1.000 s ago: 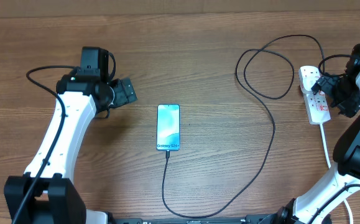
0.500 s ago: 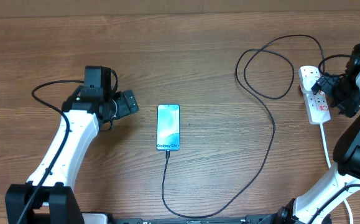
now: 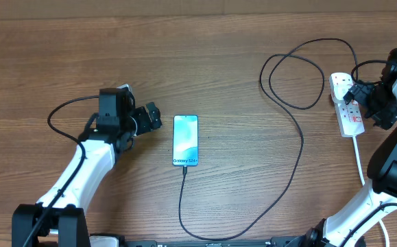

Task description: Plug charger to phone and switch on socket

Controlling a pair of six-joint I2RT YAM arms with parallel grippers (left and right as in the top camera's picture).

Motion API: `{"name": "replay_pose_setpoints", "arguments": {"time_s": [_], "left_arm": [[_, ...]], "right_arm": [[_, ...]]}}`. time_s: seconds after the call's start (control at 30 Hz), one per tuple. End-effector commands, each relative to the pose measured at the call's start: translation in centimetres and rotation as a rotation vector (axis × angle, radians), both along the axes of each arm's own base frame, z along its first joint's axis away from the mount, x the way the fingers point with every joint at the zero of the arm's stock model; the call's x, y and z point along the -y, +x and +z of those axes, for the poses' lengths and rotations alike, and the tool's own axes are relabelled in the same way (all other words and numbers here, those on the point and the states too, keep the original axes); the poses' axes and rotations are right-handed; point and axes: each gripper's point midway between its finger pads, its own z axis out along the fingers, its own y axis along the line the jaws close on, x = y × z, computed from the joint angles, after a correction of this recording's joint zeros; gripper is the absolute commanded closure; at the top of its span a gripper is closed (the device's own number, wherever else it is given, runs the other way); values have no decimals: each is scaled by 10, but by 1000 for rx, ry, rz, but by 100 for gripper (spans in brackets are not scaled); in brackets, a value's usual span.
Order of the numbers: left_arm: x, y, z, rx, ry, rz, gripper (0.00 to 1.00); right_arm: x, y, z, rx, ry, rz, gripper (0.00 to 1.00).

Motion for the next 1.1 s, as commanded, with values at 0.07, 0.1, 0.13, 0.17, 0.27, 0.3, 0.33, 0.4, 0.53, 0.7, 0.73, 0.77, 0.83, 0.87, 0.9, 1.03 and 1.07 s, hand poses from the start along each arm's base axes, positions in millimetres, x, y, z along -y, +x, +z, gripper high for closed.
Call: {"name": "replay_pose_setpoints", "arguments": {"time_s": [0.07,0.1,0.13,0.17,0.27,0.3,0.33,0.4,0.53,0.7,0.73,0.77,0.83,0.87,0.9,1.03,1.07], "left_arm": [[17,-2,11,99,12,-90,0],[19,-1,13,118,18,-105,0],[21,0,14,141,27,-122,0],[22,0,16,160,33,-131,0],[20,-4,19,197,53,-130,0],[18,-7,19,204,58,-124,0],[17,-10,18,212,63,-119,0],[14,-16,16,228,70,-116,0],[9,-31,12,274,76,-103,0],[6,-45,12,366,69,-96,0],[6,-47,14,390,66,-94,0],[5,-49,15,405,62,-91,0],[5,-54,16,433,57,-92,0],[4,-57,15,436,57,-91,0],[3,-60,14,440,64,-89,0],[-6,-76,1,437,88,-75,0],[-8,-80,-4,431,89,-71,0]], "right_arm": [[1,22,25,113,-13,-5,0],[1,22,25,113,-13,-5,0],[1,22,25,113,-13,-5,0],[1,22,25,113,-13,-5,0],[1,22,25,113,-13,-5,0],[1,22,25,113,-13,-5,0],[1,22,25,113,-13,-5,0],[1,22,25,113,-13,-5,0],[1,22,25,113,-13,-5,0],[1,22,25,113,-13,-5,0],[1,22,25,113,-13,-5,0],[1,22,25,113,-13,-5,0],[1,22,25,113,-13,-5,0],[1,22,25,113,-13,-5,0],[1,22,25,113,-13,-5,0],[1,22,25,113,-13,-5,0],[1,22,25,113,-13,-5,0]]}}
